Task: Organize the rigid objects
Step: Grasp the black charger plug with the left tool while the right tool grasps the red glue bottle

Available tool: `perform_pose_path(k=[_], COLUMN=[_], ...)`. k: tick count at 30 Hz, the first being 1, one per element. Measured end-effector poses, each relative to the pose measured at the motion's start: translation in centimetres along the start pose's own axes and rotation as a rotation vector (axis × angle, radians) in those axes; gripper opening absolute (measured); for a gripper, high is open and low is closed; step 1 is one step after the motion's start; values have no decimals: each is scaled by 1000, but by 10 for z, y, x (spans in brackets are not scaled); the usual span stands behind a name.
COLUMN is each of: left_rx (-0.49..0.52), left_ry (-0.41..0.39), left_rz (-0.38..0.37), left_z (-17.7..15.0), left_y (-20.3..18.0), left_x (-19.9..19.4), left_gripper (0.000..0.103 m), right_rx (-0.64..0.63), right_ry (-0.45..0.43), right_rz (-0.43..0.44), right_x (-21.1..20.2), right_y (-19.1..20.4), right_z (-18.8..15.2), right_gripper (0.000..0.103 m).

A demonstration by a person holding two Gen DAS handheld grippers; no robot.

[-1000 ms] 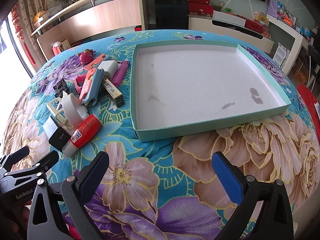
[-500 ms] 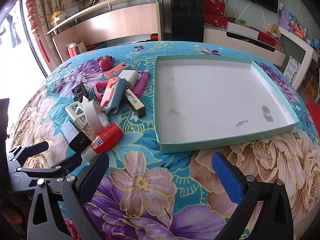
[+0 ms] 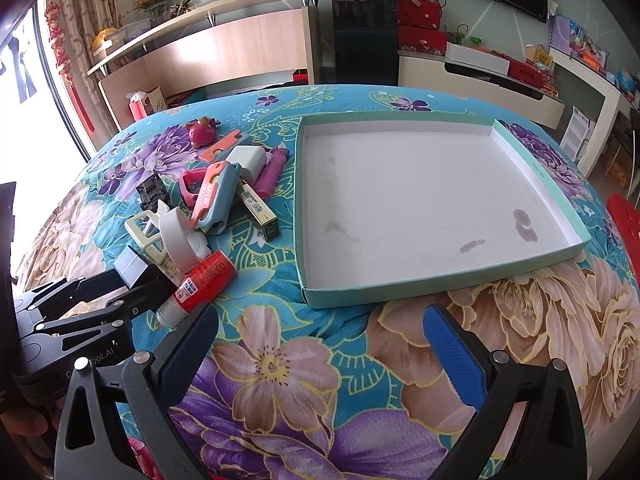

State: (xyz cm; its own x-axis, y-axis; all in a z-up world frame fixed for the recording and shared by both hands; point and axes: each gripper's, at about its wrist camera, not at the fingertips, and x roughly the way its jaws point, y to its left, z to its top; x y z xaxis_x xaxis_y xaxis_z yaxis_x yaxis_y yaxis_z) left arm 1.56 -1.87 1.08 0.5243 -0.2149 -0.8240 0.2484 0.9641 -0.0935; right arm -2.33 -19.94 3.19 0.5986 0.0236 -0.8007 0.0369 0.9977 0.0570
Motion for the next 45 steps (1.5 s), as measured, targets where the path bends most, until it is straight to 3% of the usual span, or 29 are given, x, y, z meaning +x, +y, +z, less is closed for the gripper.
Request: perform_pose_path(k=[9, 13, 19, 26, 39, 45], left_rx=[-109, -151, -210, -229, -220, -218], left_ry=[-20, -27, -2, 8, 11, 11], left_rz=[16, 35, 28, 19, -3, 0], left_z=[-9, -11, -16, -20, -20, -20], left_y=[39, 58, 78, 86, 84, 84], left_x=[-20, -29, -31, -28, -25, -25], left_gripper=[56, 56, 56, 56, 56, 56], right_rx=[-93, -189, -422, -534, -562, -561], right_ry=[-2, 34, 58, 134, 181, 178], right_rz=[41, 111, 143, 180, 258, 292], right_x=[1, 10, 23, 51, 76, 76], right_y=[21, 40, 75, 87, 87, 87], right_z=[9, 11, 8, 6, 17, 18], right_gripper=[102, 102, 102, 102, 101, 86])
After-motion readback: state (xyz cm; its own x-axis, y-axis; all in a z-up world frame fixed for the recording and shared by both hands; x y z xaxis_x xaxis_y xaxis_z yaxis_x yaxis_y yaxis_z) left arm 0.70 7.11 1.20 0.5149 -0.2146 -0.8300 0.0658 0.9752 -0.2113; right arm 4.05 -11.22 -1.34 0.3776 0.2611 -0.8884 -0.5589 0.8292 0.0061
